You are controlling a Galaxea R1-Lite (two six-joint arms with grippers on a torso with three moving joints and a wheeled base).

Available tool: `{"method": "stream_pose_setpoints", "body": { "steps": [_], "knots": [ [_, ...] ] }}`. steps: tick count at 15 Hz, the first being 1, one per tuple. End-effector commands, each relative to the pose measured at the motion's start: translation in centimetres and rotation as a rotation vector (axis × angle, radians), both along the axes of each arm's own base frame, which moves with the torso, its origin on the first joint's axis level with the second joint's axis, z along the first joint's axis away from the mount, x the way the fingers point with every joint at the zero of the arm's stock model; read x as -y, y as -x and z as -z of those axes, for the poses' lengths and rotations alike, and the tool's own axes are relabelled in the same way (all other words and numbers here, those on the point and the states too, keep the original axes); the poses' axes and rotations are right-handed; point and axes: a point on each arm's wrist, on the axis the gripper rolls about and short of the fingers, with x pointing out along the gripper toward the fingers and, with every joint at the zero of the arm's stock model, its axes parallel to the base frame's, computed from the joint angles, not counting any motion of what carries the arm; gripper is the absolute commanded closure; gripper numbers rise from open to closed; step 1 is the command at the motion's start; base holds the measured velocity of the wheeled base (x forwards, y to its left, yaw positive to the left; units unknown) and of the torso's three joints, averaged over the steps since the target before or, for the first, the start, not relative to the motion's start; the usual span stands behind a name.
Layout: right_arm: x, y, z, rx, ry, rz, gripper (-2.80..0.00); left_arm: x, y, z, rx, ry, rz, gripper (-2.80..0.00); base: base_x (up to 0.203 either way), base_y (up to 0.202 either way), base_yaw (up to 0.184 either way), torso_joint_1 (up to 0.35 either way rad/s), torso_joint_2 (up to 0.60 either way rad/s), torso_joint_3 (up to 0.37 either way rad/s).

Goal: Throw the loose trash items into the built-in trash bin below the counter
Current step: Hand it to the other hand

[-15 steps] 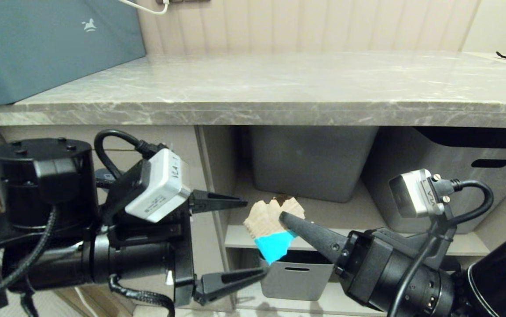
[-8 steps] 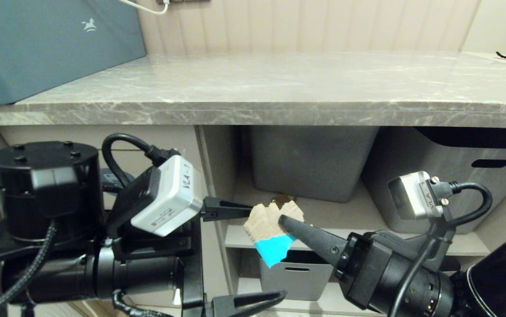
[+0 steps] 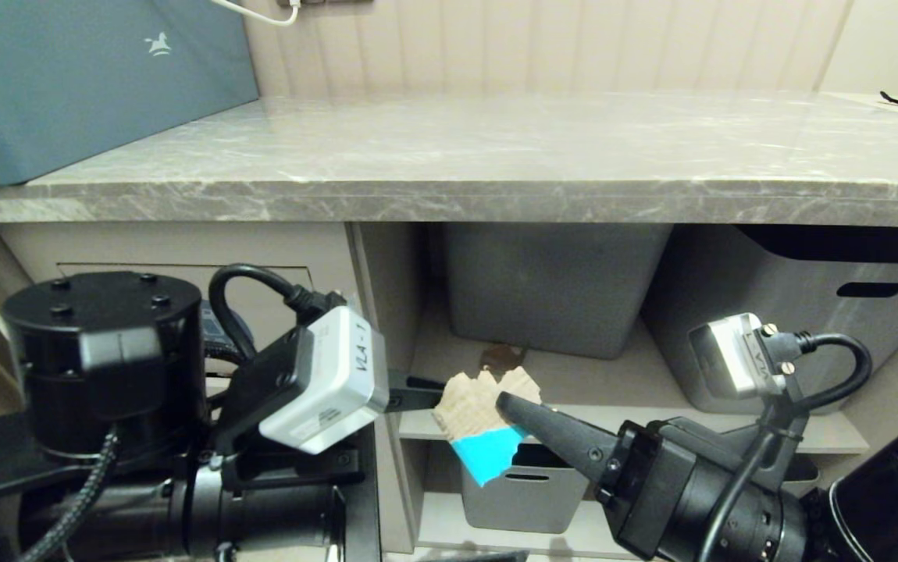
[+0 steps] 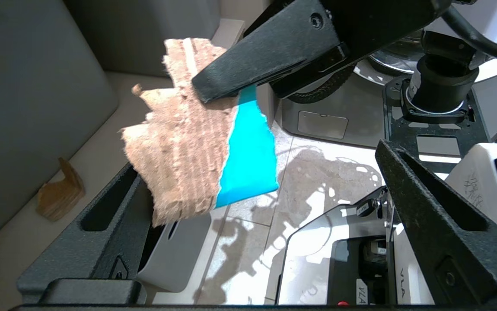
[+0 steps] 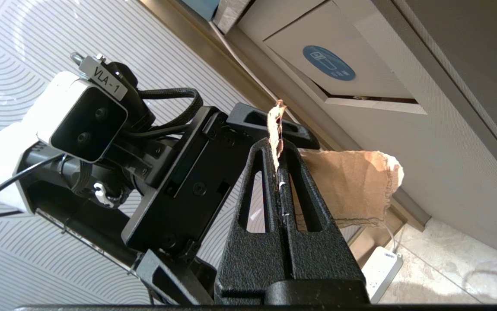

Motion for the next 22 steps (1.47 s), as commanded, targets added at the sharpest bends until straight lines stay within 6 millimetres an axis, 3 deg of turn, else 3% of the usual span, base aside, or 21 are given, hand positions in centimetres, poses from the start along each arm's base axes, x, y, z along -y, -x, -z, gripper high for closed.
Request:
{"method": "stream_pose_setpoints", "body": {
  "steps": [1,14,15,22],
  "knots": [
    [0.0,0.0,-0.1,0.001,-0.009,-0.002,0.0,0.1,0.2,0.0,0.004,0.001,0.01,-2.8,0.0,0.0,0.0,0.0,0.0,0.0],
    [-0.3,1.4,0.4,0.038,0.039,-0.093,0.0,-0.2,0.5,1.3,-0.017,-0.032,0.013,-2.8,0.0,0.0,0.0,0.0,0.0,0.0],
    [-0.3,1.3,0.4,0.039,0.037,-0.092,0.0,-0.2,0.5,1.5,-0.02,-0.036,0.014,0.0,0.0,0.0,0.0,0.0,0.0,0.0],
    [-0.3,1.4,0.5,0.039,0.043,-0.093,0.0,0.7,0.1,1.2,-0.015,-0.03,0.03,0.0,0.0,0.0,0.0,0.0,0.0,0.0]
  ]
}}
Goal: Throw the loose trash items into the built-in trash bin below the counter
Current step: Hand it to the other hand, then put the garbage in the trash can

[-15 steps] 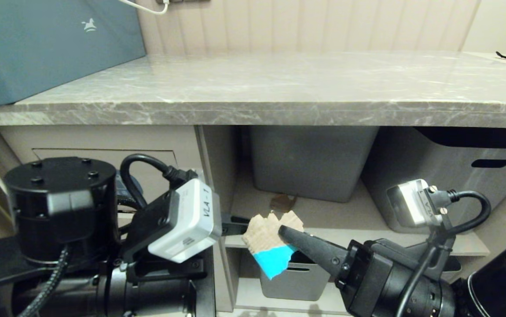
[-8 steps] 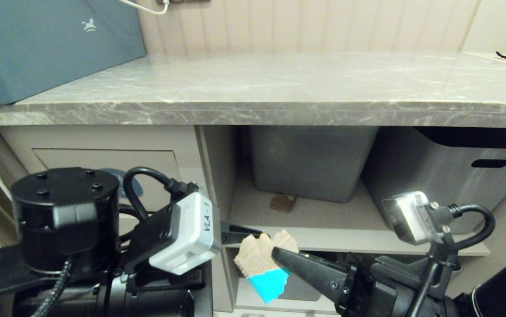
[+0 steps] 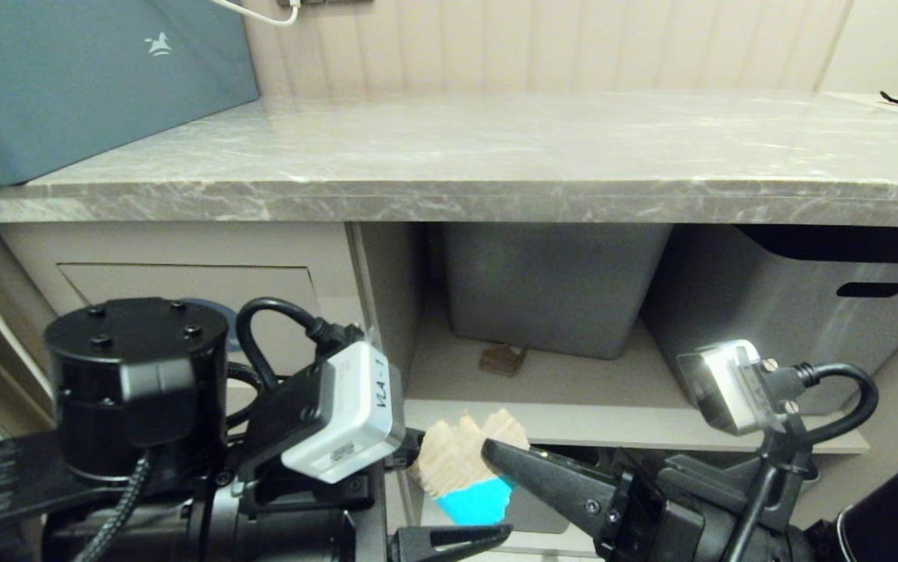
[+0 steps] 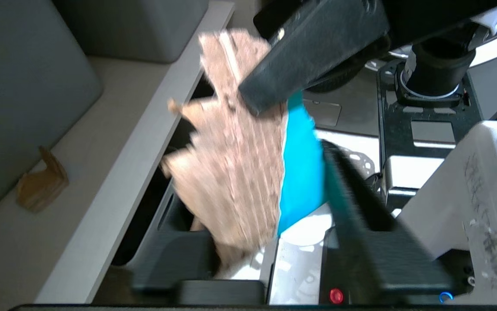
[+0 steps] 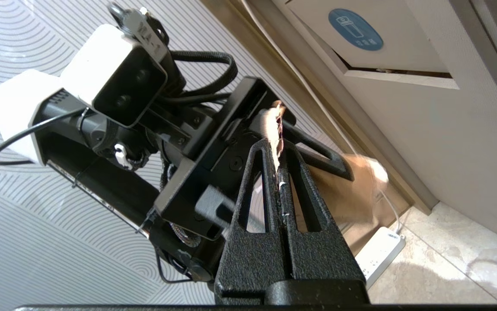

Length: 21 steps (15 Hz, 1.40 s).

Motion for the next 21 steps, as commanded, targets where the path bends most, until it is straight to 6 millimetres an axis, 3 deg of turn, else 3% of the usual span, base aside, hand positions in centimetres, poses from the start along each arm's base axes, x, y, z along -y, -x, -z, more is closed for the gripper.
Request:
{"method": "stream_pose_setpoints", "body": {
  "steps": [1,7,8,14,16,18,21],
  "knots": [
    [0.0,0.0,-0.1,0.001,-0.008,-0.003,0.0,0.6,0.2,-0.2,0.008,0.006,0.025,0.0,0.0,0.0,0.0,0.0,0.0,0.0],
    [0.0,0.0,0.1,-0.004,-0.005,0.007,0.0,0.5,0.6,0.3,-0.004,-0.008,0.033,0.0,0.0,0.0,0.0,0.0,0.0,0.0],
    [0.0,0.0,0.0,0.0,-0.006,0.006,-2.8,0.5,0.6,0.4,-0.006,-0.01,0.033,0.0,0.0,0.0,0.0,0.0,0.0,0.0],
    [1.1,0.4,-1.1,0.004,-0.058,0.058,-2.8,-1.0,0.6,1.3,-0.032,-0.04,-0.069,0.0,0.0,0.0,0.0,0.0,0.0,0.0],
    [2.6,0.8,-2.1,0.015,-0.104,0.14,-2.8,-2.0,0.2,1.1,-0.058,-0.026,-0.148,0.0,0.0,0.0,0.0,0.0,0.0,0.0],
    [5.2,0.5,-2.8,0.008,-0.159,0.329,-2.8,-3.7,-0.4,0.3,-0.068,0.015,-0.265,0.0,0.0,0.0,0.0,0.0,0.0,0.0],
    [9.0,2.7,-2.2,-0.029,-0.204,0.454,-2.8,-6.7,0.0,-1.4,-0.135,0.136,-0.416,0.0,0.0,0.0,0.0,0.0,0.0,0.0]
  ]
}}
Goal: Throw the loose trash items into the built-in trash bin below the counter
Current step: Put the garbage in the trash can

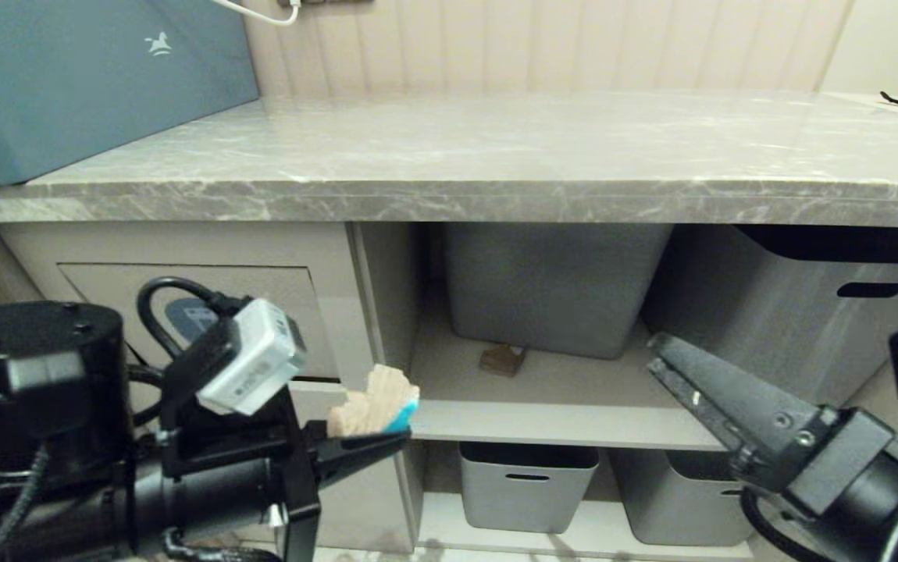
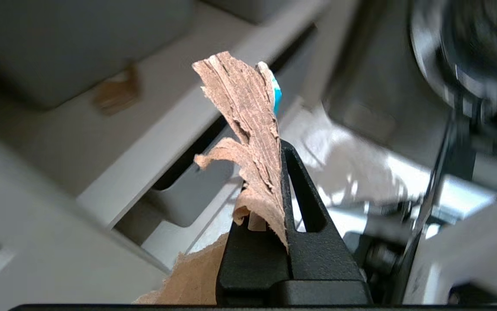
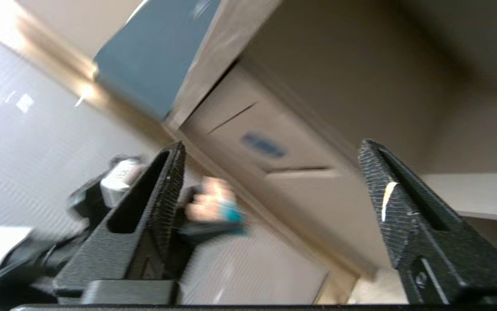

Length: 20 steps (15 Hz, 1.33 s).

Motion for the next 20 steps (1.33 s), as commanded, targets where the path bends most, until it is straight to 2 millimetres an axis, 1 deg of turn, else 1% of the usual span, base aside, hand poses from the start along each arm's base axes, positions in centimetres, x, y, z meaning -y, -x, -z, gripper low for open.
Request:
{"method": "stream_pose_setpoints", "body": {
  "steps": [1,2,3,4,6,7,8,10,12,13,14,15,16,18,19,20],
  "knots": [
    [3.3,2.3,0.0,0.02,-0.051,0.043,-2.8,-2.8,0.6,-1.8,0.009,0.101,-0.115,0.0,0.0,0.0,0.0,0.0,0.0,0.0],
    [4.7,3.0,0.3,0.025,-0.069,0.088,0.0,-3.8,0.5,-2.1,0.014,0.118,-0.165,0.0,0.0,0.0,0.0,0.0,0.0,0.0],
    [5.8,3.2,0.0,0.036,-0.102,0.169,0.0,-4.7,0.9,-2.3,0.025,0.133,-0.197,0.0,0.0,0.0,0.0,0.0,0.0,0.0],
    [6.4,3.1,0.0,0.034,-0.119,0.24,0.0,-5.3,1.6,-2.2,0.032,0.141,-0.209,0.0,0.0,0.0,0.0,0.0,0.0,0.0],
    [7.0,3.0,-0.1,0.031,-0.142,0.295,0.0,-5.8,2.2,-1.7,0.028,0.139,-0.218,0.0,0.0,0.0,0.0,0.0,0.0,0.0],
    [7.4,2.7,-0.1,0.035,-0.147,0.344,0.0,-6.2,3.0,-1.6,0.039,0.144,-0.22,0.0,0.0,0.0,0.0,0.0,0.0,0.0],
    [8.4,2.2,-0.1,0.044,-0.15,0.442,0.0,-6.6,3.7,-1.5,0.055,0.151,-0.239,0.0,0.0,0.0,0.0,0.0,0.0,0.0],
    [10.5,1.7,-0.2,0.06,-0.149,0.645,0.0,-7.4,4.3,-1.4,0.061,0.167,-0.308,0.0,0.0,0.0,0.0,0.0,0.0,0.0],
    [12.4,2.3,0.2,0.04,-0.1,0.819,0.0,-8.0,5.3,-0.8,0.046,0.187,-0.324,0.0,0.0,0.0,0.0,0.0,0.0,0.0],
    [12.8,2.9,0.7,0.009,-0.017,0.86,0.0,-8.2,5.8,-0.4,0.044,0.189,-0.331,0.0,0.0,0.0,0.0,0.0,0.0,0.0],
    [12.8,3.4,1.3,-0.006,0.128,0.859,0.0,-8.5,6.3,-0.2,0.052,0.194,-0.341,0.0,0.0,0.0,0.0,0.0,0.0,0.0],
    [12.8,3.8,2.0,-0.029,0.237,0.833,0.0,-8.8,6.7,0.1,0.055,0.195,-0.353,0.0,0.0,0.0,0.0,0.0,0.0,0.0],
    [12.9,4.4,3.1,-0.082,0.371,0.801,0.0,-9.0,7.1,0.7,0.052,0.189,-0.378,0.0,0.0,0.0,0.0,0.0,0.0,0.0],
    [13.1,6.8,5.2,-0.132,0.599,0.721,0.0,-9.1,7.1,0.6,0.06,0.19,-0.419,0.0,0.0,0.0,0.0,0.0,0.0,0.0],
    [13.2,8.5,6.3,-0.113,0.692,0.663,0.0,-9.1,7.1,0.3,0.07,0.198,-0.427,0.0,0.0,0.0,0.0,0.0,0.0,0.0],
    [13.3,9.7,7.0,-0.085,0.748,0.617,0.0,-9.1,7.0,0.0,0.077,0.203,-0.429,0.0,0.0,0.0,0.0,0.0,0.0,0.0]
  ]
}}
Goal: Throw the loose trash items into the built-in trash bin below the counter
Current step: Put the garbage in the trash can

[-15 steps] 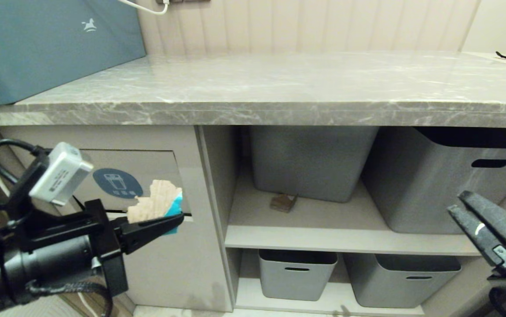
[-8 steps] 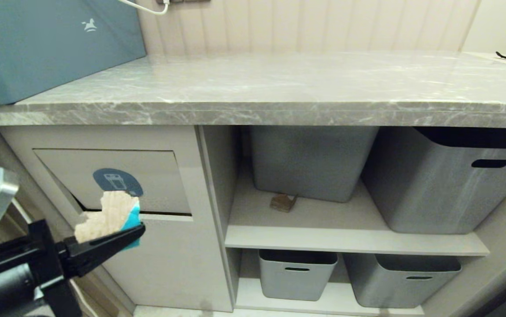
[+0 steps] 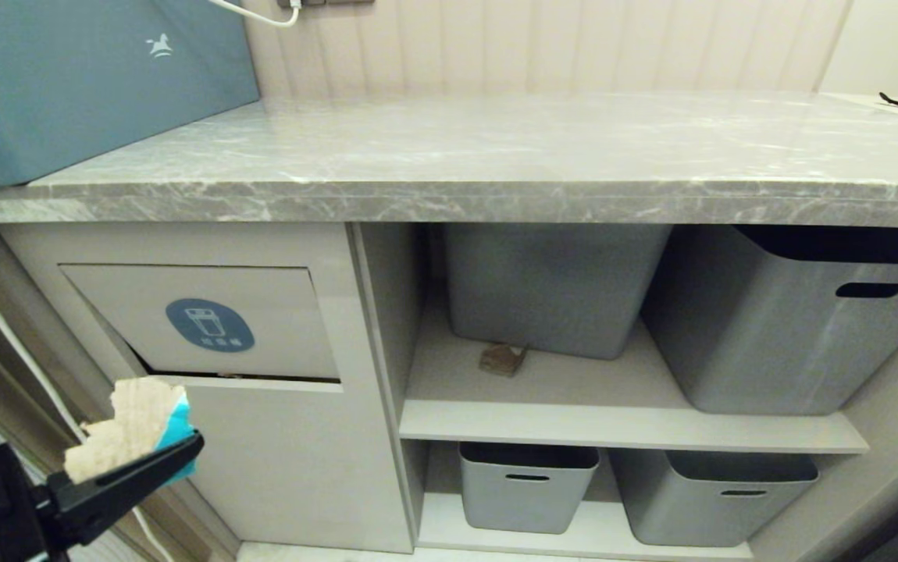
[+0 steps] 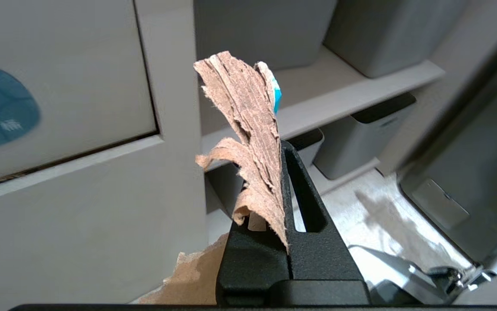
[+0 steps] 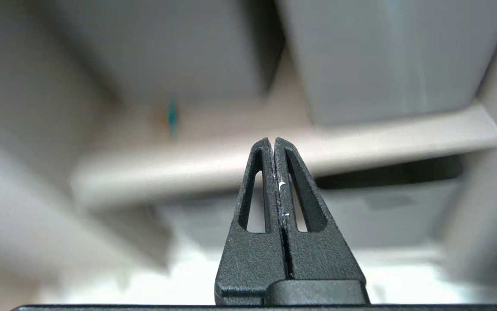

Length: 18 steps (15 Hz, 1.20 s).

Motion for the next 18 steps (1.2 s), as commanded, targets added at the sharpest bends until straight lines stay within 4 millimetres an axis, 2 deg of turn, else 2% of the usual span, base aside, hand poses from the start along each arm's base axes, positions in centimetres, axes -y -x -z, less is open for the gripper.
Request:
{"method": "stream_pose_setpoints", "body": {
  "steps": [1,4,6,8,11,15,18],
  "knots": [
    [0.4,3.6,2.1,-0.012,0.112,-0.085,0.0,-0.1,0.1,-0.5,0.023,0.012,-0.001,0.0,0.0,0.0,0.0,0.0,0.0,0.0],
    [0.3,4.8,3.7,-0.123,0.247,-0.366,0.0,0.0,-0.1,-0.3,0.01,0.004,-0.007,0.0,0.0,0.0,0.0,0.0,0.0,0.0],
    [0.3,5.0,3.9,-0.147,0.279,-0.534,0.0,0.0,-0.1,-0.4,0.015,0.004,-0.007,0.0,0.0,0.0,0.0,0.0,0.0,0.0],
    [0.2,5.1,3.8,-0.136,0.276,-0.616,0.0,0.1,-0.2,-0.4,0.012,0.001,-0.014,0.0,0.0,0.0,0.0,0.0,0.0,0.0],
    [0.4,5.0,4.0,-0.183,0.281,-0.531,0.0,0.0,-0.2,-0.3,0.013,-0.001,-0.042,0.0,0.0,0.0,0.0,0.0,0.0,0.0],
    [0.6,4.8,4.1,-0.312,0.198,-0.424,0.0,0.0,-0.3,-0.4,0.012,-0.002,-0.057,0.0,0.0,0.0,0.0,0.0,0.0,0.0],
    [0.5,4.8,4.2,-0.285,0.328,-0.475,0.0,-0.1,-0.1,-0.5,0.021,0.0,-0.068,0.0,0.0,0.0,0.0,0.0,0.0,0.0]
  ]
}}
